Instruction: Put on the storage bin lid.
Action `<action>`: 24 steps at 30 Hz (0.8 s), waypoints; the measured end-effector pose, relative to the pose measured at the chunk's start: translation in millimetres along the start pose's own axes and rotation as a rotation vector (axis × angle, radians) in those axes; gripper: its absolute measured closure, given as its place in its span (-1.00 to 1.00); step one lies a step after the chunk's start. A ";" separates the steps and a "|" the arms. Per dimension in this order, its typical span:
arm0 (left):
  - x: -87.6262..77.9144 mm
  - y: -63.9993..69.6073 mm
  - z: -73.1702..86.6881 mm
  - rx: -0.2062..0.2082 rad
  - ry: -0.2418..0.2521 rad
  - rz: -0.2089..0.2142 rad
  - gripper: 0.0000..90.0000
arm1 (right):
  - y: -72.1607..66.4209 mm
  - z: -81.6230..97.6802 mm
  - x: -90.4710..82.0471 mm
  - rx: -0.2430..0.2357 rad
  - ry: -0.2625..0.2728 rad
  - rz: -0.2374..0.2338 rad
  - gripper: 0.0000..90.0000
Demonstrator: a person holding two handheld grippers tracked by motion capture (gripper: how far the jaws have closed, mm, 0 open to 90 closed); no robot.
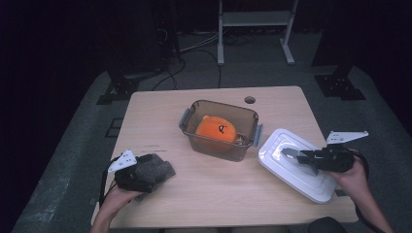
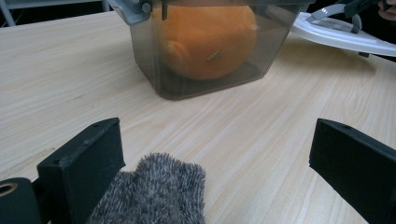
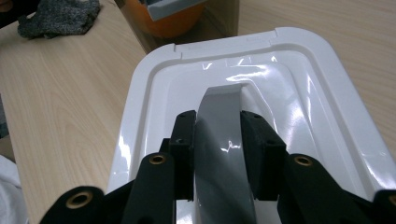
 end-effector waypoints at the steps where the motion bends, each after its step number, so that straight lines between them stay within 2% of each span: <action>1: -0.1 0.0 0.0 0.001 0.000 -0.001 -0.95 | -0.8 -0.6 -1.0 -0.001 0.001 -0.001 0.47; 10: 0.5 0.4 -0.2 0.001 -0.001 0.000 -0.95 | -7.4 -6.2 -15.7 -0.026 0.005 0.012 0.47; 24: 0.0 0.4 0.6 0.000 -0.003 0.000 -0.95 | -25.0 -29.7 -47.3 -0.051 0.061 -0.009 0.47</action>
Point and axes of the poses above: each handheld gripper's, and its own axes: x roughly forward along the jaws, z roughly out of its underside, y roughly to its right, the point moved 10 cm from there along x, roughly forward along the jaws, and after that the axes turned 12 degrees about x, right-handed, at the moved point
